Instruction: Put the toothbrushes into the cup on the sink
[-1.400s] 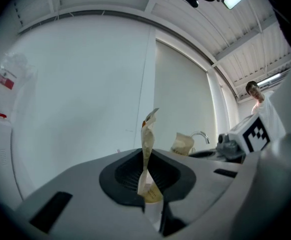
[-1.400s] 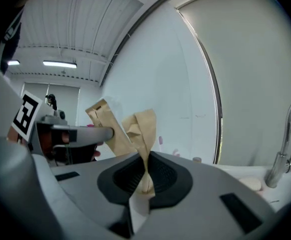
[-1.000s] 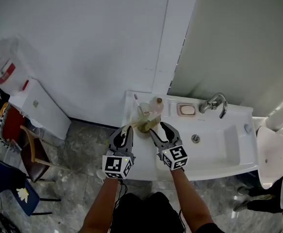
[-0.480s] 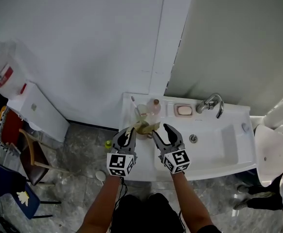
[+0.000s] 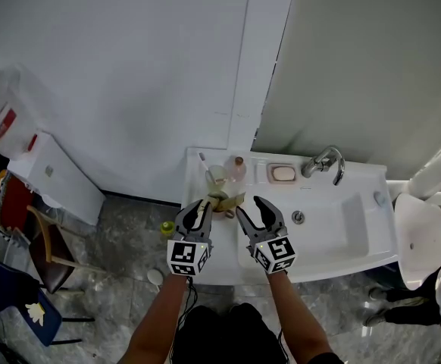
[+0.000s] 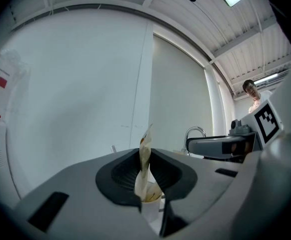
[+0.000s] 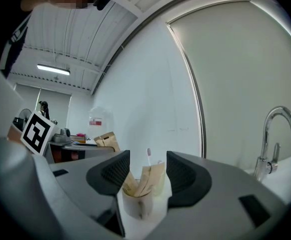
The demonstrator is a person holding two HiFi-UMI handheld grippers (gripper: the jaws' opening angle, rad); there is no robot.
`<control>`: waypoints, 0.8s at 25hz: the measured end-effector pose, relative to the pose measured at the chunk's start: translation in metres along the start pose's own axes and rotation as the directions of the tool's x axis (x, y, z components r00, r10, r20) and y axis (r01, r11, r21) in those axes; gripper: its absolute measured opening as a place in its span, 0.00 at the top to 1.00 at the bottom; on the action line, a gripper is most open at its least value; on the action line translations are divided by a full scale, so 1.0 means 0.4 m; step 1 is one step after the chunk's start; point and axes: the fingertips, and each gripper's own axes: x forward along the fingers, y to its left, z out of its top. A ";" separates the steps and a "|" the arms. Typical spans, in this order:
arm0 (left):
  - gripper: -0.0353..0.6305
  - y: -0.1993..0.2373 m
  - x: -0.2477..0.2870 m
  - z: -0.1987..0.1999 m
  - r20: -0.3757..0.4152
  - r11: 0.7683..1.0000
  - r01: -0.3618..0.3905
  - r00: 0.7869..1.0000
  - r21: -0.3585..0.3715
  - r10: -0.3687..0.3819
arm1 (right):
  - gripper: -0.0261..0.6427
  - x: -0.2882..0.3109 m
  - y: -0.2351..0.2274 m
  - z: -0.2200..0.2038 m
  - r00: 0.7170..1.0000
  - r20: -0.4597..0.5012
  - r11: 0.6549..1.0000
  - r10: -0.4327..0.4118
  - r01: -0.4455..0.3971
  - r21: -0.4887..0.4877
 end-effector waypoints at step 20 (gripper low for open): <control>0.77 -0.012 -0.091 0.242 0.098 0.999 -0.033 0.995 -0.011 0.034 | 0.62 -0.033 0.032 0.183 1.000 0.009 1.000 0.018 -0.018 0.004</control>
